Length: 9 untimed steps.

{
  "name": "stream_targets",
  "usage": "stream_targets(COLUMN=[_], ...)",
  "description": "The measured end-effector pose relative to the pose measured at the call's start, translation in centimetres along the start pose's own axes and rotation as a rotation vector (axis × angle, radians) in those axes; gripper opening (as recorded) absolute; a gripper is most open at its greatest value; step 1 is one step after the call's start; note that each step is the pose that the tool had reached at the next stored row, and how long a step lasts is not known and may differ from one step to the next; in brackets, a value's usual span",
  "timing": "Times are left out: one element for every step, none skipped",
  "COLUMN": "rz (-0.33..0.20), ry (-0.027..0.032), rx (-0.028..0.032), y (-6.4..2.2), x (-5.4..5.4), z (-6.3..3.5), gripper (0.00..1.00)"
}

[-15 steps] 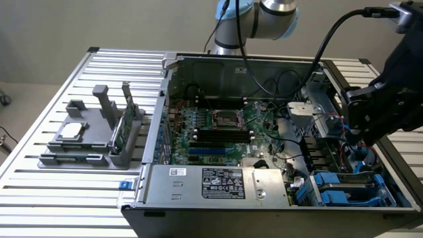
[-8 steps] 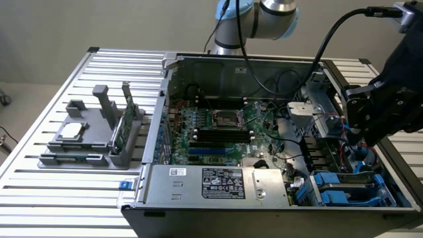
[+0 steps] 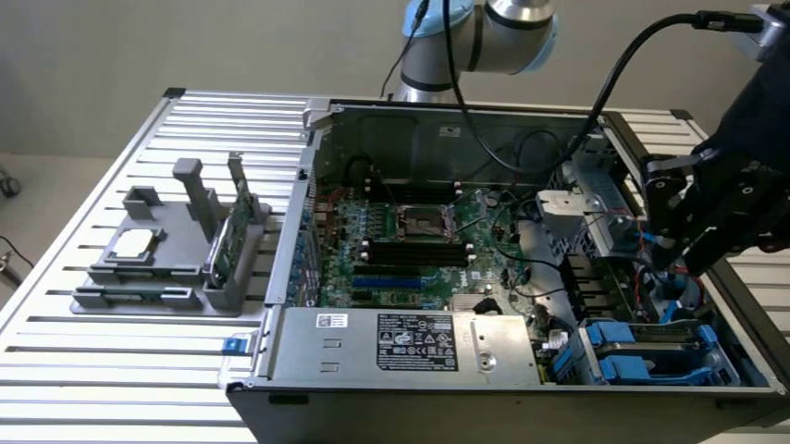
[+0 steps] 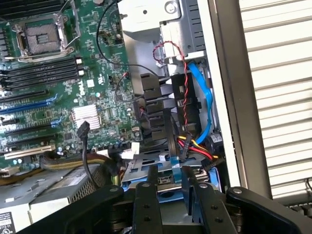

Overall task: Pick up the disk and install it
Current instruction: 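Insert the first disk wire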

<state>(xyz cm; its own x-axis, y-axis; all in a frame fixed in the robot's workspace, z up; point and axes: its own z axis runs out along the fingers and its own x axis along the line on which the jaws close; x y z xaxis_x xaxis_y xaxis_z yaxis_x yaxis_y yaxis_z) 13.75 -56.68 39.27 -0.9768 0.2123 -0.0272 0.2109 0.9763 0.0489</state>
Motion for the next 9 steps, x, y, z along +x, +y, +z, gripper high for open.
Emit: stream_targets(rz=[0.002,0.003,0.004,0.005,0.006,0.009,0.013,0.018,0.026], ry=[-0.0001,-0.0002,-0.0003,-0.0003,-0.0003,-0.0004,-0.0006,-0.0009,-0.0013], rx=[0.0000,0.0000,0.0002,0.0002,0.0002,0.0001,0.0002,0.0005,0.0008], y=[0.05,0.10,0.16,0.22,0.26,0.29,0.30,0.29,0.27], x=[-0.2,-0.5,-0.8,-1.0,-1.2,-1.4,-1.5,-1.5,-1.5], z=[0.01,0.02,0.03,0.04,0.08,0.14,0.22,0.31,0.44], gripper=[0.34,0.34,0.34,0.34,0.34,0.34,0.34,0.34,0.34])
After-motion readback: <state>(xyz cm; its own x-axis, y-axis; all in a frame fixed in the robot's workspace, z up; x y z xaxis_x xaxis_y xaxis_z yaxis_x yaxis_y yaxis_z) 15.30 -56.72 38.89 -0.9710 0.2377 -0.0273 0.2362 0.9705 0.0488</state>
